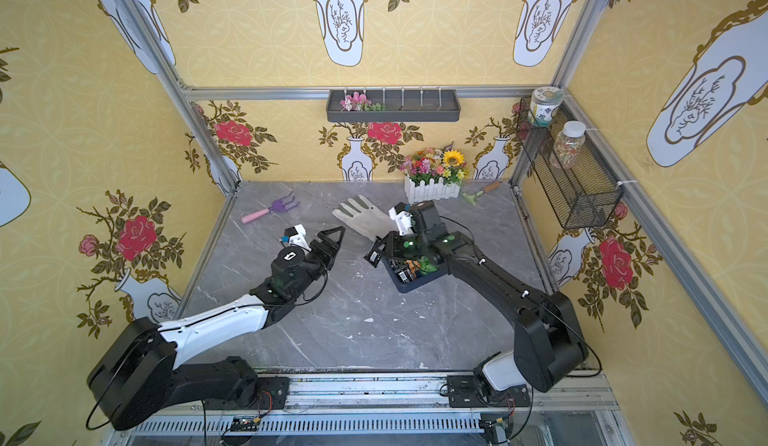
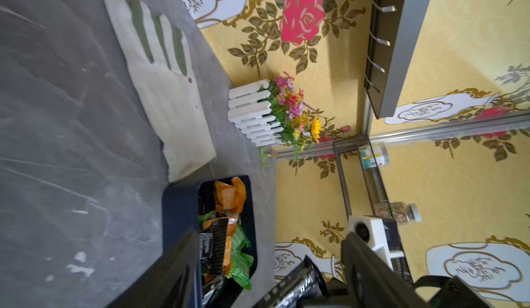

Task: Take the cookies out of the storage box
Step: Place the cookie at the center of the board.

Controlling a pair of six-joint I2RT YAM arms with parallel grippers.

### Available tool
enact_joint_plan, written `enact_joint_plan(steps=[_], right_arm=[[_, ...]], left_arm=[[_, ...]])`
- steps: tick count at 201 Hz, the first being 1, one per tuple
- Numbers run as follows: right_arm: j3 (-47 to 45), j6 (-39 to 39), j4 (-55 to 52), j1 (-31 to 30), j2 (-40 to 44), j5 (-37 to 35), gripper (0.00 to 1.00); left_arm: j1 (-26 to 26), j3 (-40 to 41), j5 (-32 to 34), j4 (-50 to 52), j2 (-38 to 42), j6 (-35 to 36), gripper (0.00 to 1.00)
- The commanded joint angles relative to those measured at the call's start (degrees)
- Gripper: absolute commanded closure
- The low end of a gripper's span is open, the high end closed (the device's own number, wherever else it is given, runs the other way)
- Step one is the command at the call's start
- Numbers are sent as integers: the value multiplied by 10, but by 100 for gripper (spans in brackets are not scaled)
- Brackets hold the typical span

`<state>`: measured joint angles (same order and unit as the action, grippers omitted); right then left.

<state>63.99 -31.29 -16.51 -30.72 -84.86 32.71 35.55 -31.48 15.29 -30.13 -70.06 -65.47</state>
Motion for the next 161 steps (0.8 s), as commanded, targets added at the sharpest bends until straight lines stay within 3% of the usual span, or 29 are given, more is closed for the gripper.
enact_joint_plan(steps=[1, 15, 36, 104, 161], right_arm=[[35, 59, -61, -47, -39, 11, 82], [54, 75, -75, -74, -69, 22, 82], [84, 91, -82, -111, -122, 44, 81], [163, 102, -63, -182, -269, 86, 81], [156, 98, -25, -197, -332, 86, 80]], left_arm=[[-70, 25, -53, 157, 41, 40, 15], [-131, 47, -110, 191, 73, 37, 16], [-159, 69, -105, 247, 127, 49, 16], [-171, 111, -51, 379, 262, 13, 17], [-171, 124, -57, 382, 271, -11, 19]])
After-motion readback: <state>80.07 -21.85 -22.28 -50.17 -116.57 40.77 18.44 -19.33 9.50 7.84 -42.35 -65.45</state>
